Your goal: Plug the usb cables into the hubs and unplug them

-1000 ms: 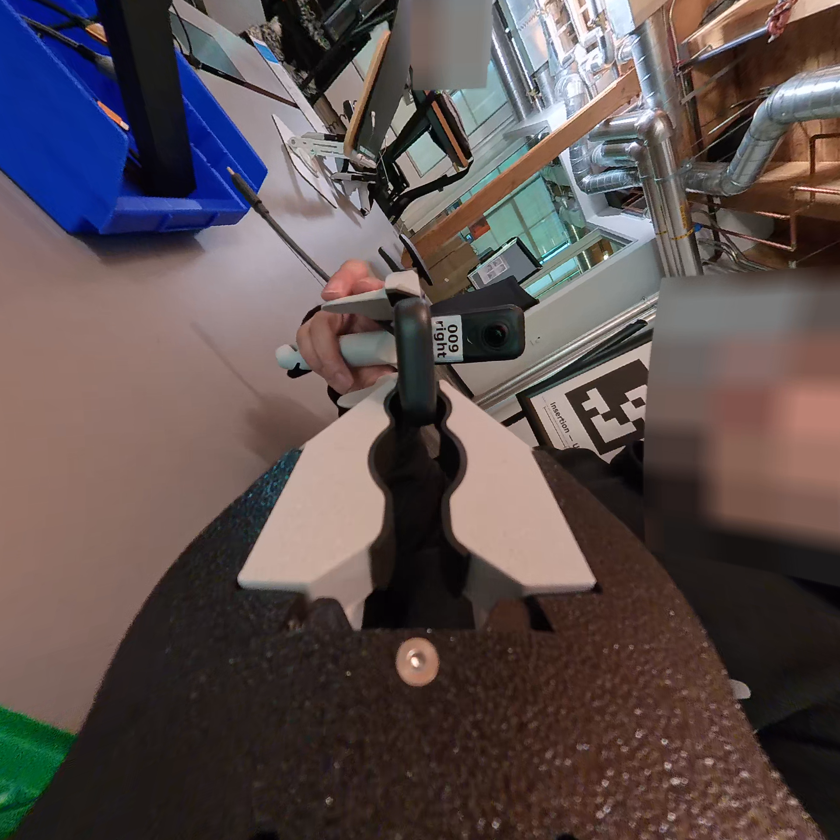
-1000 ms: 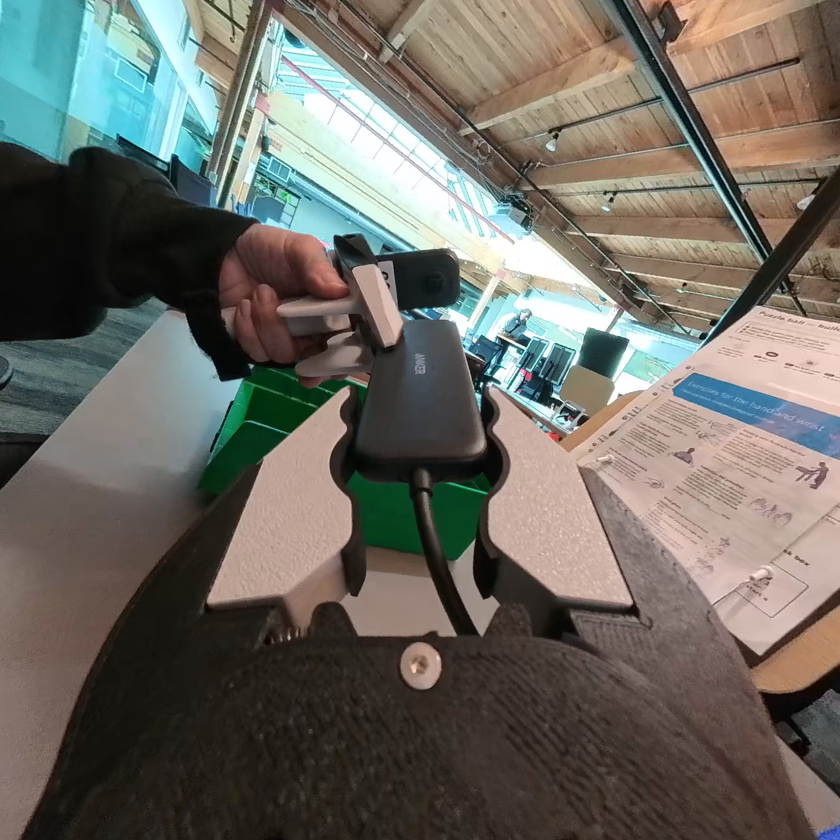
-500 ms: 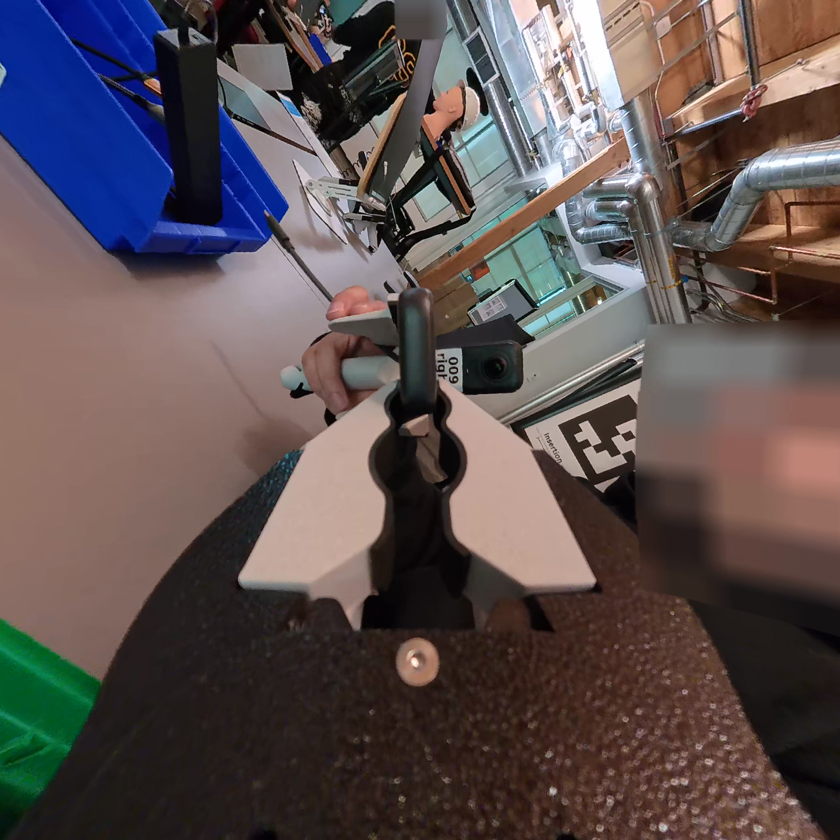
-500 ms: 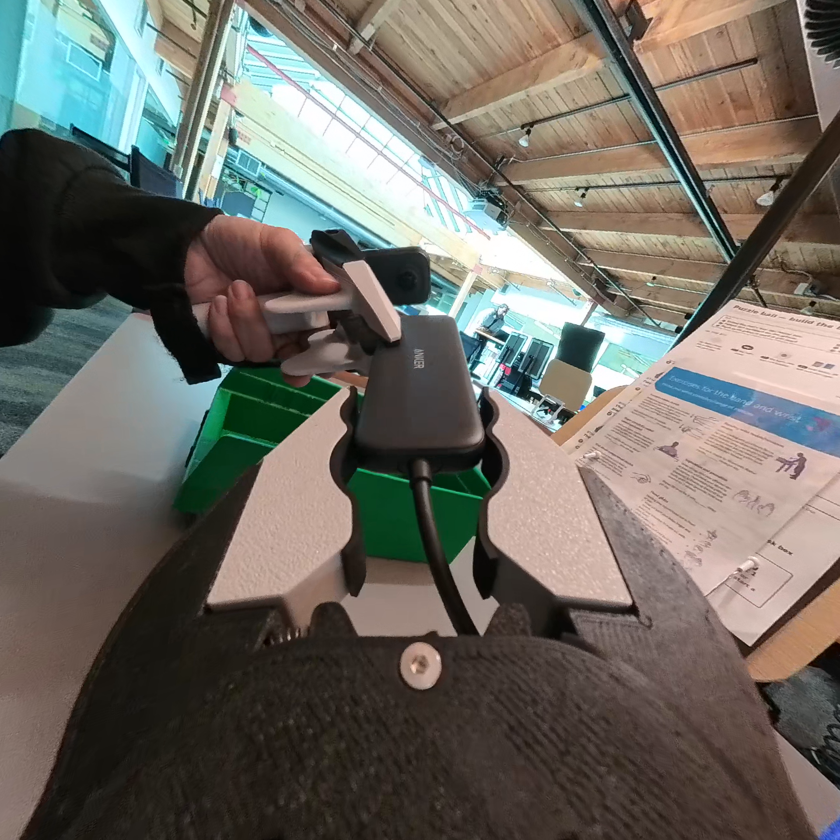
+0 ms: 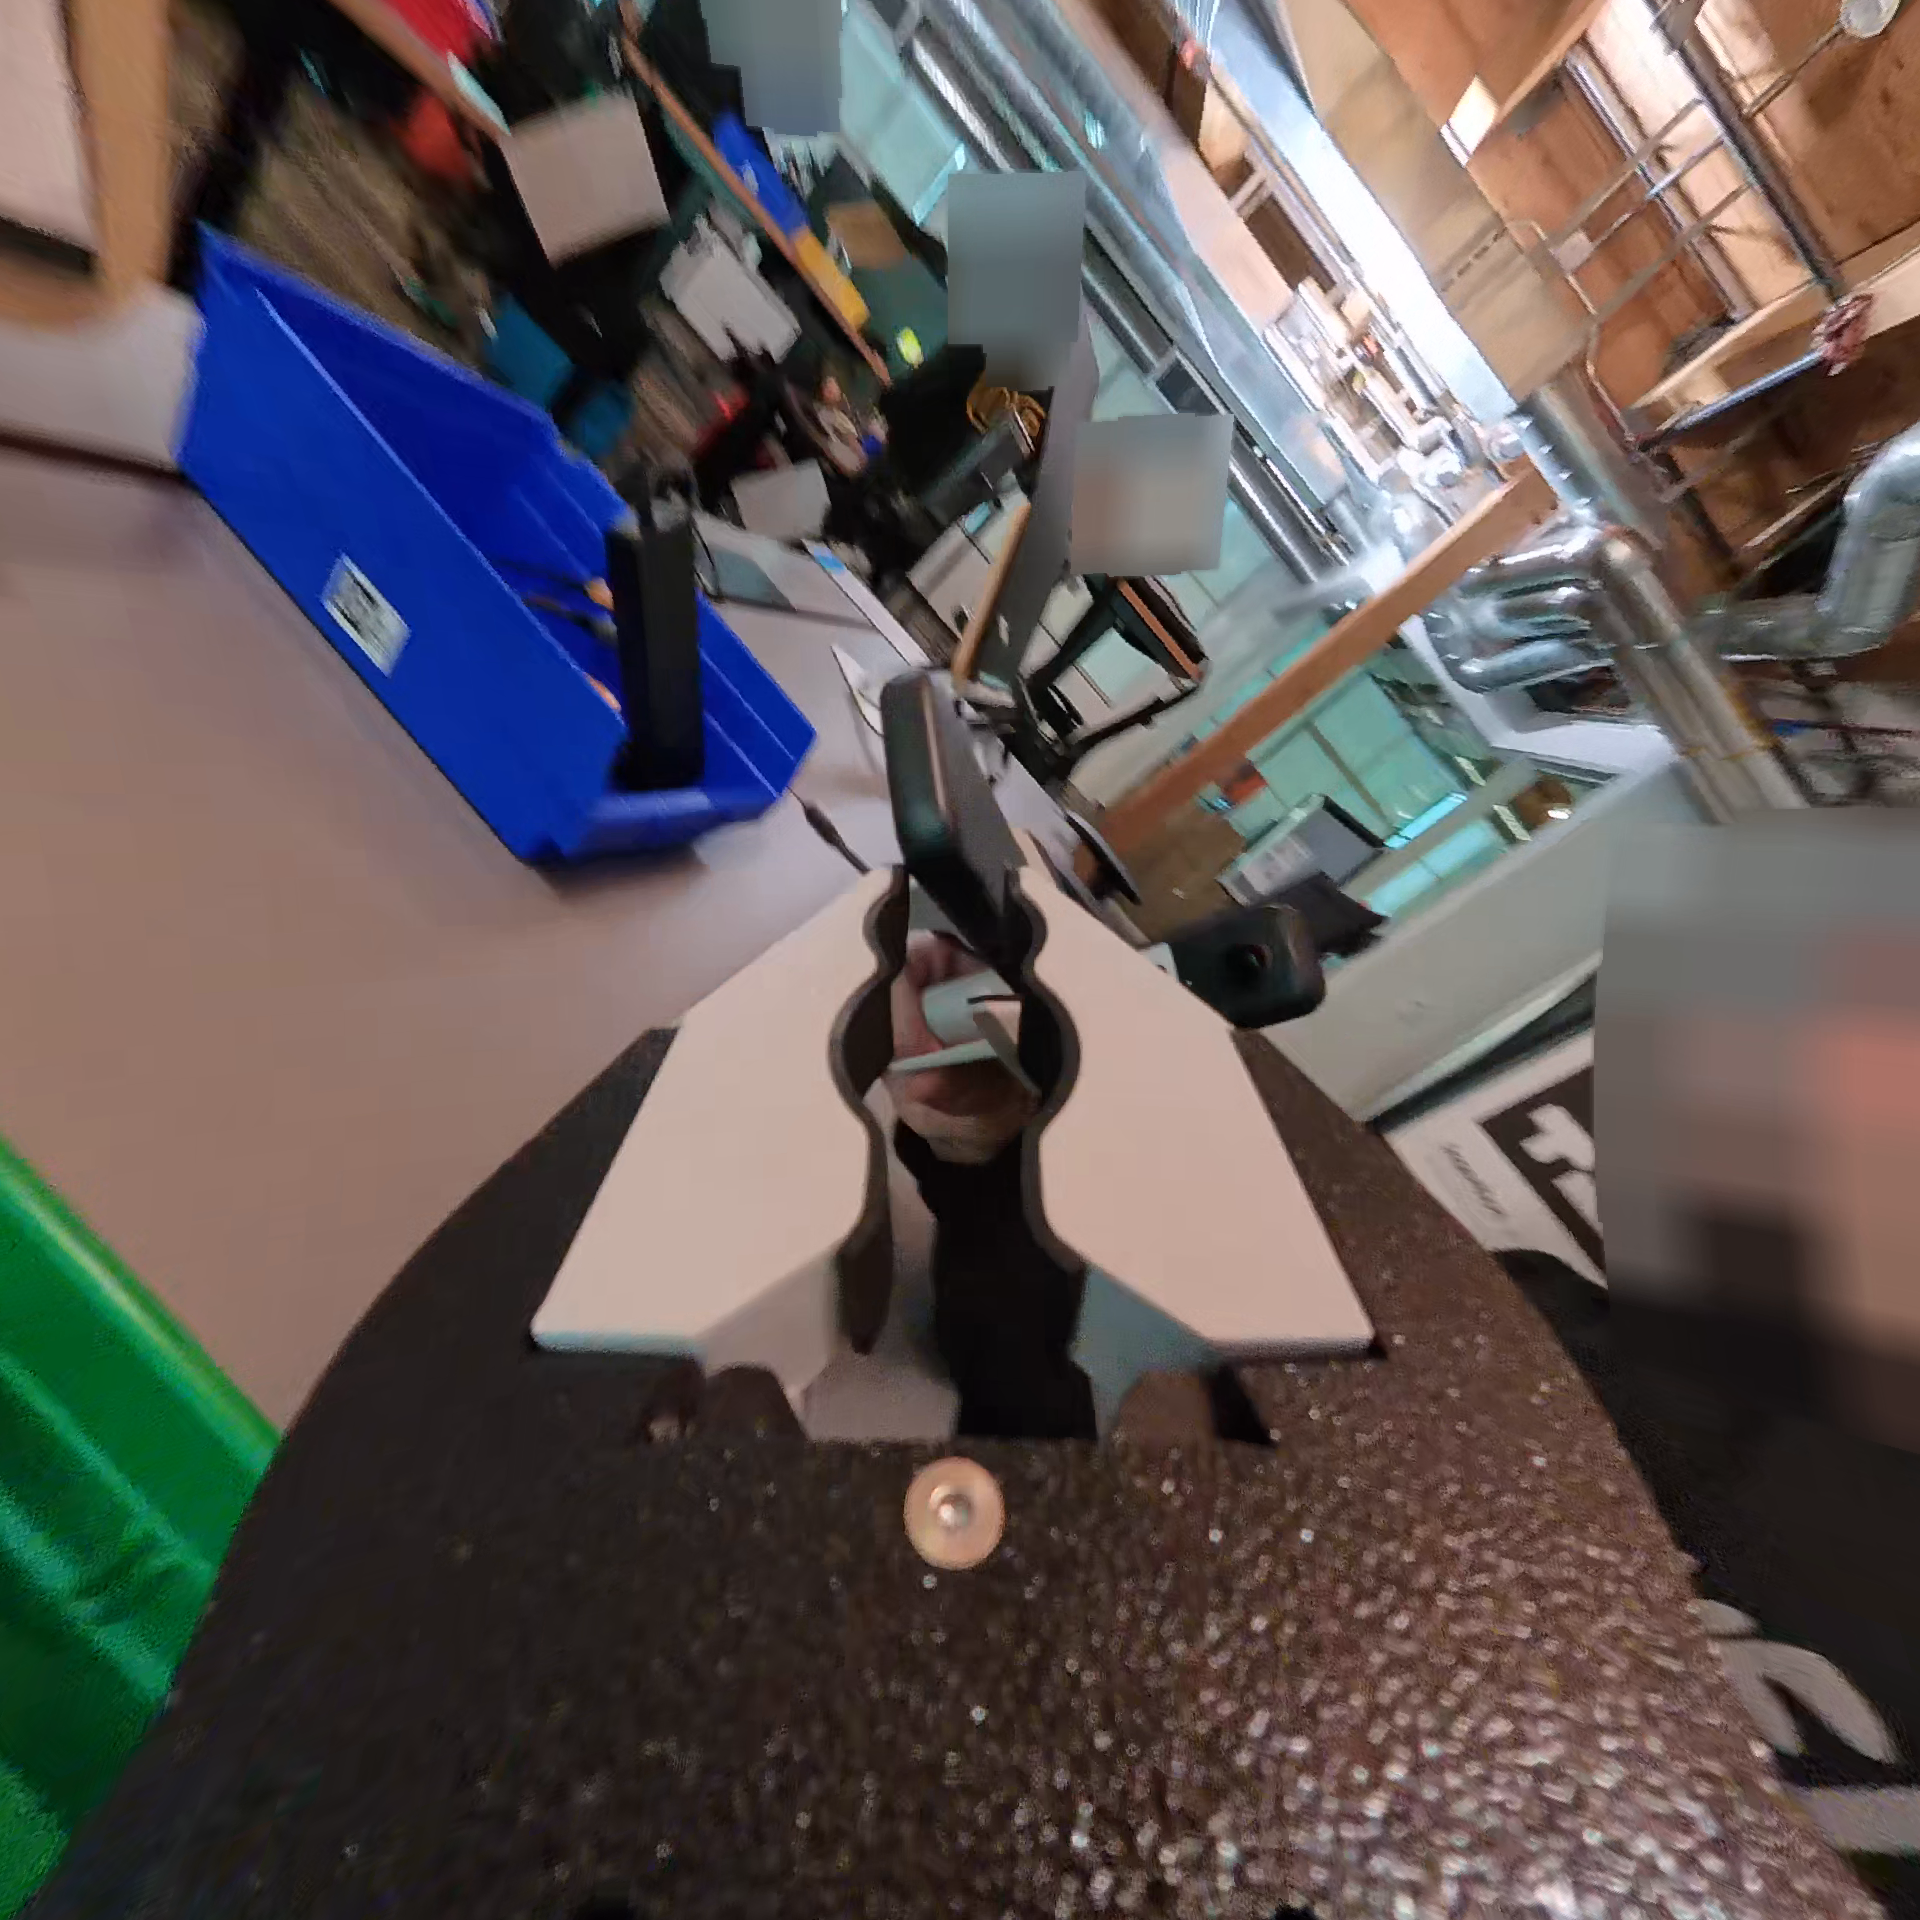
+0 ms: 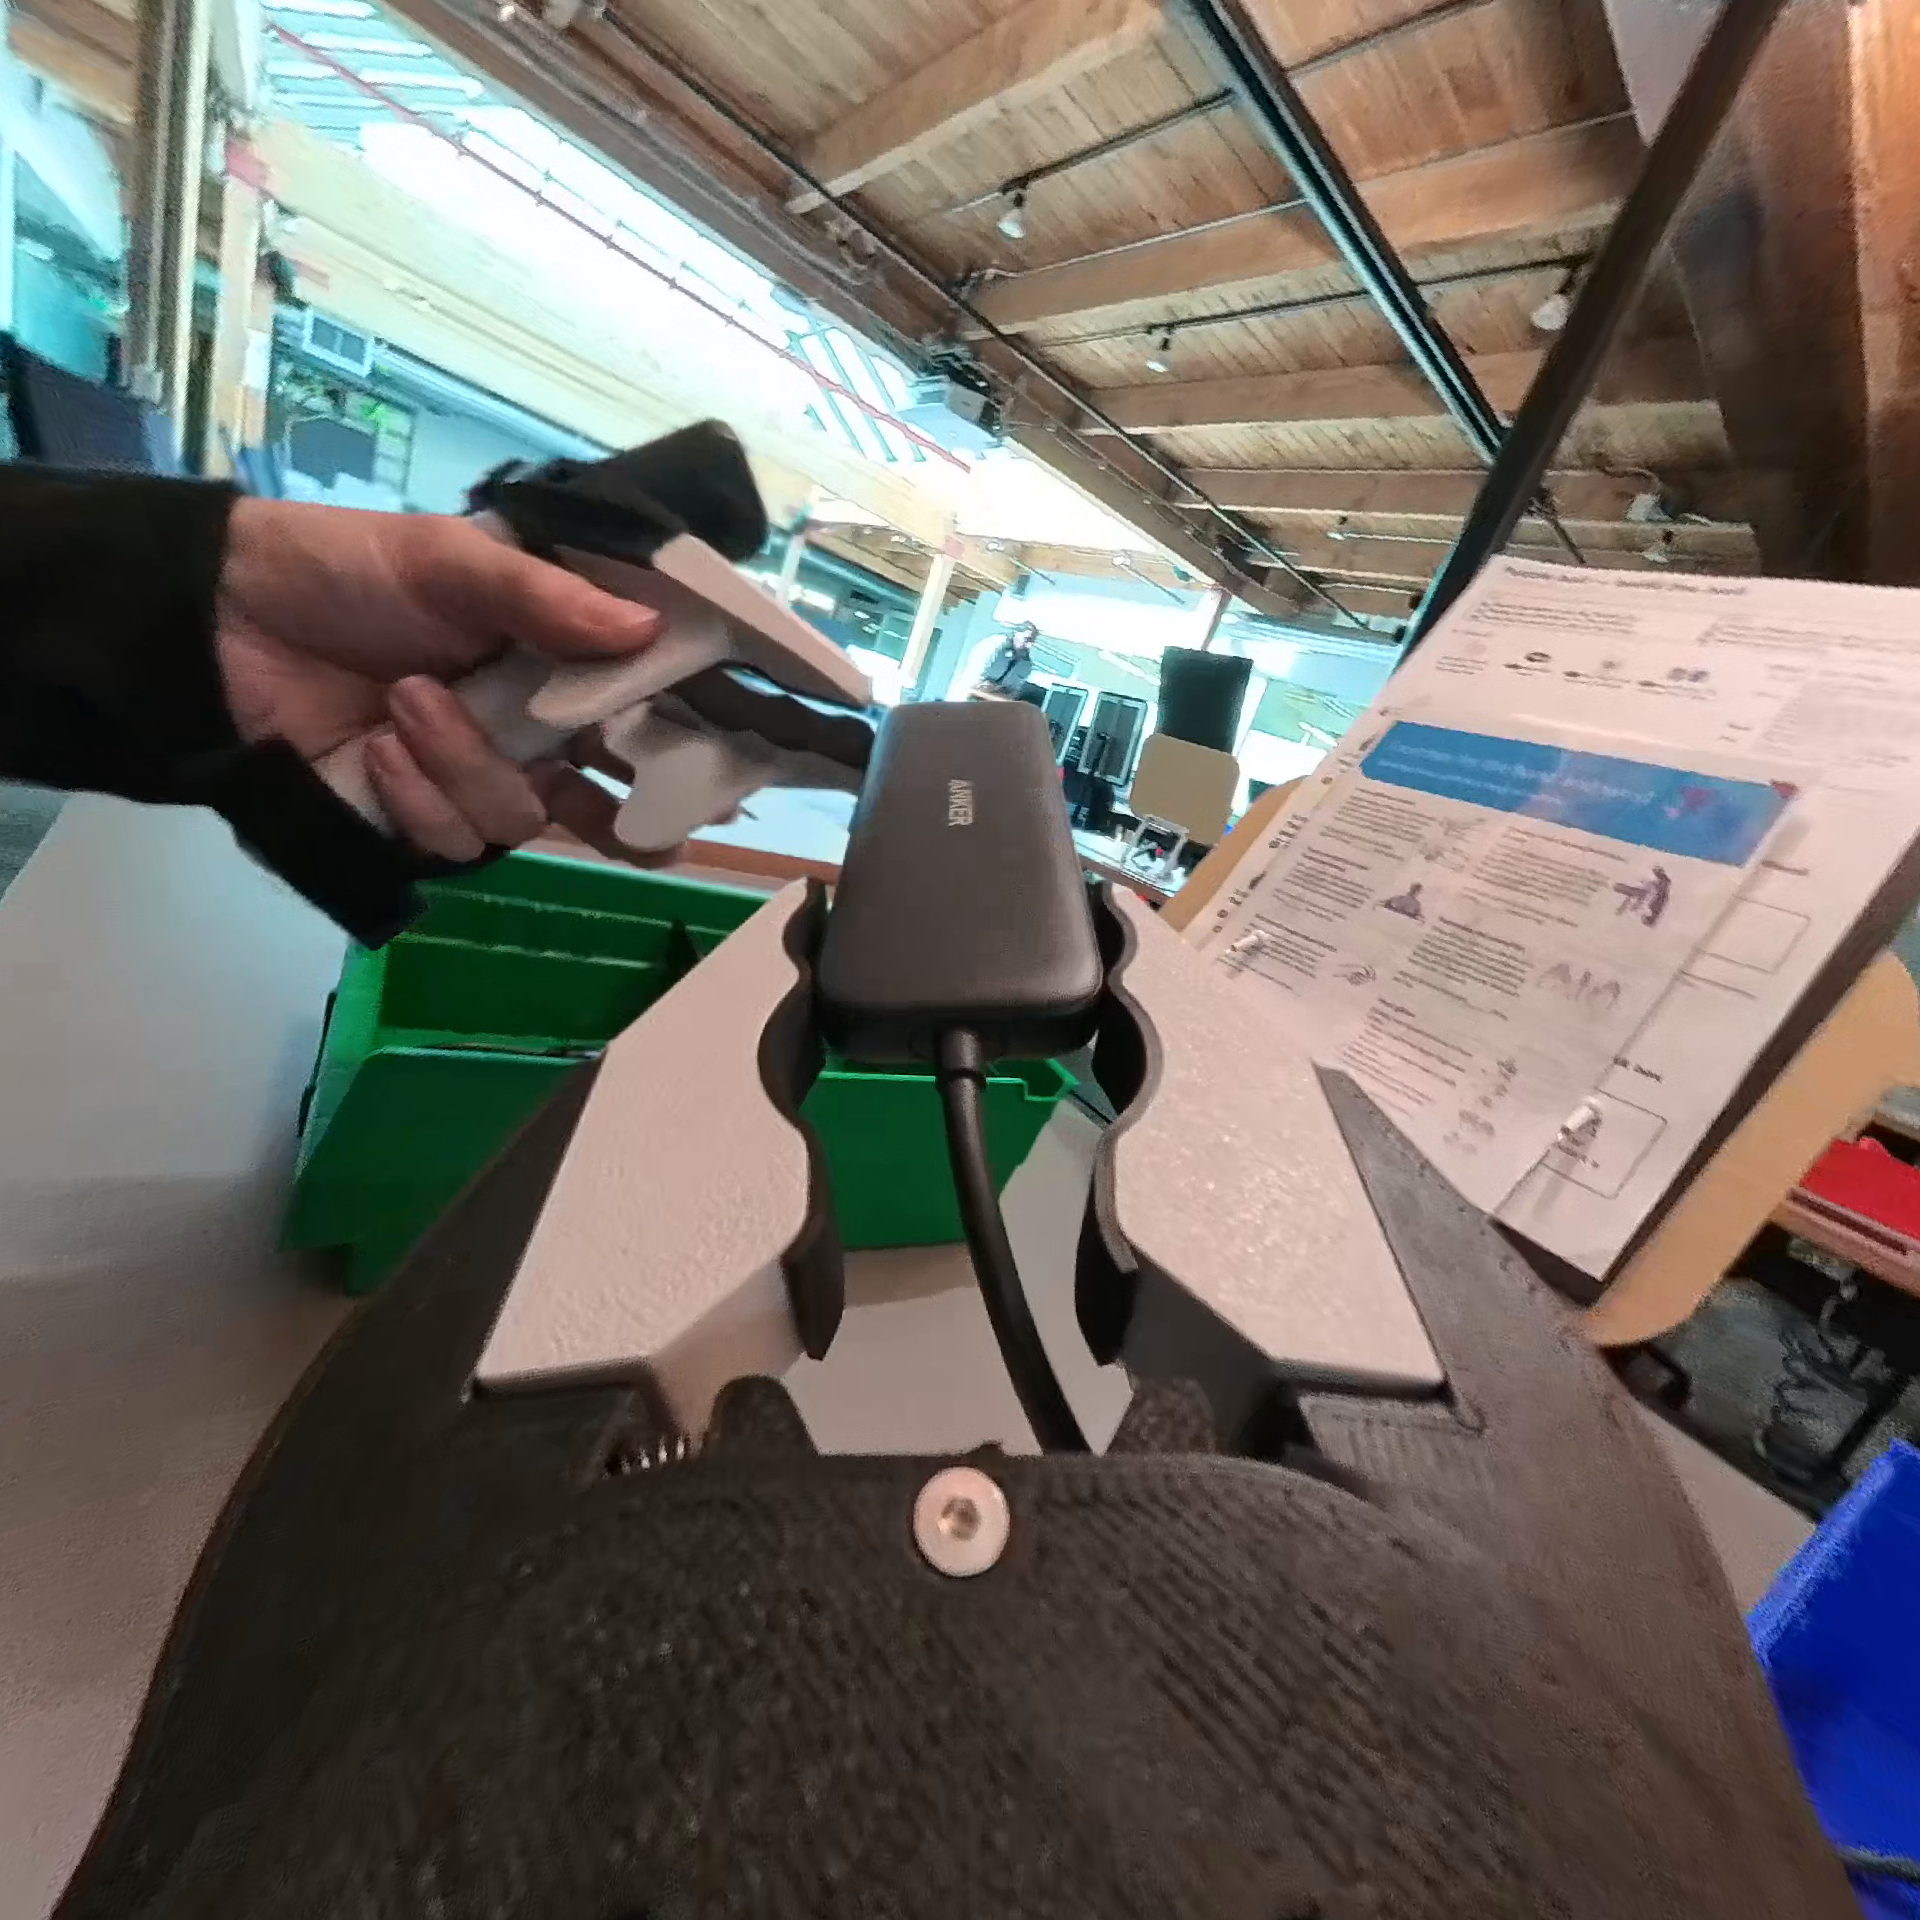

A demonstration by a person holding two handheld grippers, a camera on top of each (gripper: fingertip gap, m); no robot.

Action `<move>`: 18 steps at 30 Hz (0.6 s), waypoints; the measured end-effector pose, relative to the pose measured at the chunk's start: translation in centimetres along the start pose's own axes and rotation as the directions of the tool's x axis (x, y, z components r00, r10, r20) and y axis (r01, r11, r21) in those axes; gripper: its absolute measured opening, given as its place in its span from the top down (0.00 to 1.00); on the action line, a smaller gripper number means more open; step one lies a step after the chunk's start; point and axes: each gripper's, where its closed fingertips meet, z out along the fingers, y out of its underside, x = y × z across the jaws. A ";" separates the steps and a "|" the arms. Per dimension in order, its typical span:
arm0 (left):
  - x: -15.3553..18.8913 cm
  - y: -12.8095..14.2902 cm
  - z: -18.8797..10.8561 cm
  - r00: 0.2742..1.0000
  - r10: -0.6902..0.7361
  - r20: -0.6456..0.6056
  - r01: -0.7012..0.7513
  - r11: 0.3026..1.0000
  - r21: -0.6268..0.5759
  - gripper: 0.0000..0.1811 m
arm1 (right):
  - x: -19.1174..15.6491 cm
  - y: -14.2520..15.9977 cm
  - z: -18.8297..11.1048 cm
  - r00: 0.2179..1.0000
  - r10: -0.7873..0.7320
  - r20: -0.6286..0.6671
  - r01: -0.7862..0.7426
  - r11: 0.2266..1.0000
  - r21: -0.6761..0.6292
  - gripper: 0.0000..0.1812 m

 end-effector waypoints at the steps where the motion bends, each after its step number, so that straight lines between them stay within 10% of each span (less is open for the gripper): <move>1: 0.1 -0.7 -0.4 0.998 0.056 0.028 -0.057 0.998 0.034 0.92 | 0.7 0.1 -0.2 0.999 0.028 -0.023 -0.028 1.000 0.005 0.72; 8: -0.4 -0.7 -3.7 0.849 0.417 0.325 -0.435 0.900 -0.022 0.88 | 4.6 2.1 -1.5 0.977 0.133 -0.167 -0.141 0.989 -0.038 0.72; 18: -2.8 2.8 -8.3 0.674 0.539 0.505 -0.456 0.842 -0.288 0.81 | 4.8 2.9 -1.0 0.942 0.264 -0.204 -0.279 0.959 -0.044 0.72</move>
